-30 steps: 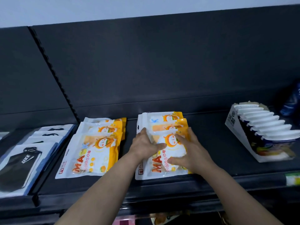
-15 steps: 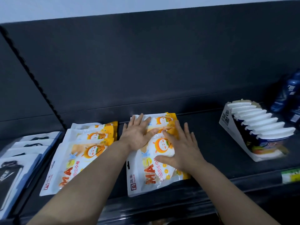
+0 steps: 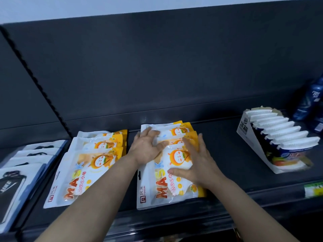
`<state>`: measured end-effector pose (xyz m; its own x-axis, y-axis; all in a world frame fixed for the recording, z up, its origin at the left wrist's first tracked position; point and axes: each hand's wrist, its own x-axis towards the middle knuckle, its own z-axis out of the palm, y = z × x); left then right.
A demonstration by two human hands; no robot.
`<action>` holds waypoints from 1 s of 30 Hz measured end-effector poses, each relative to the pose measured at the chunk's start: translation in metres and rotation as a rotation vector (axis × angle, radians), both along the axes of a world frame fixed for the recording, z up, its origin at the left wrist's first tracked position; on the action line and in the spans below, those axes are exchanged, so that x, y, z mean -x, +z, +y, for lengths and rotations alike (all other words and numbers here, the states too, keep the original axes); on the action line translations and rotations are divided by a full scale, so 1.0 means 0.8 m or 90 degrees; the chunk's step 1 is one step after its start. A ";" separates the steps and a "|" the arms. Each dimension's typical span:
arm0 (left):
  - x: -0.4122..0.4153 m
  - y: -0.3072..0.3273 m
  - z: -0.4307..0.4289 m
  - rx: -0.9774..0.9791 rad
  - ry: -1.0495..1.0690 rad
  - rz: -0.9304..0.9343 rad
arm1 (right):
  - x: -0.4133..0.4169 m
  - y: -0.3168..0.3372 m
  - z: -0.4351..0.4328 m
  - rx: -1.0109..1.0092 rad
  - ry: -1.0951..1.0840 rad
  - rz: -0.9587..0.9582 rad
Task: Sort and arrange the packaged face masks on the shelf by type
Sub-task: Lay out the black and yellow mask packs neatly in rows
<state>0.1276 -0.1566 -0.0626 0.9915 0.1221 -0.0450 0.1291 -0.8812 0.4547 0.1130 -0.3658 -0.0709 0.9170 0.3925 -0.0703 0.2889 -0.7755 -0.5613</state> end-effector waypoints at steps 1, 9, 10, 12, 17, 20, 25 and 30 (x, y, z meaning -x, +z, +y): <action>0.003 0.000 0.001 0.061 0.048 0.002 | -0.006 0.005 0.000 -0.048 -0.030 0.033; 0.016 -0.001 0.005 0.095 0.112 0.008 | -0.038 0.005 0.014 -0.048 -0.024 0.067; 0.016 0.000 0.005 0.077 0.110 0.016 | -0.037 0.004 0.014 -0.039 -0.026 0.066; 0.017 0.002 0.004 0.055 0.106 0.029 | -0.035 0.002 0.014 -0.030 -0.026 0.068; 0.018 0.008 -0.001 0.016 0.113 0.032 | -0.038 0.004 0.011 -0.094 -0.031 0.095; 0.023 0.009 -0.004 -0.003 0.121 0.035 | -0.032 0.008 0.010 -0.104 -0.024 0.081; 0.028 0.019 -0.012 -0.047 0.115 -0.009 | -0.016 0.025 0.004 -0.041 -0.013 -0.078; 0.048 0.033 -0.030 -0.127 0.085 -0.048 | 0.000 0.043 0.001 0.060 0.099 -0.294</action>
<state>0.0890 -0.1809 -0.0362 0.9655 0.2518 0.0665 0.2233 -0.9318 0.2862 0.1127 -0.3648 -0.0362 0.7916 0.5391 0.2876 0.6075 -0.7447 -0.2763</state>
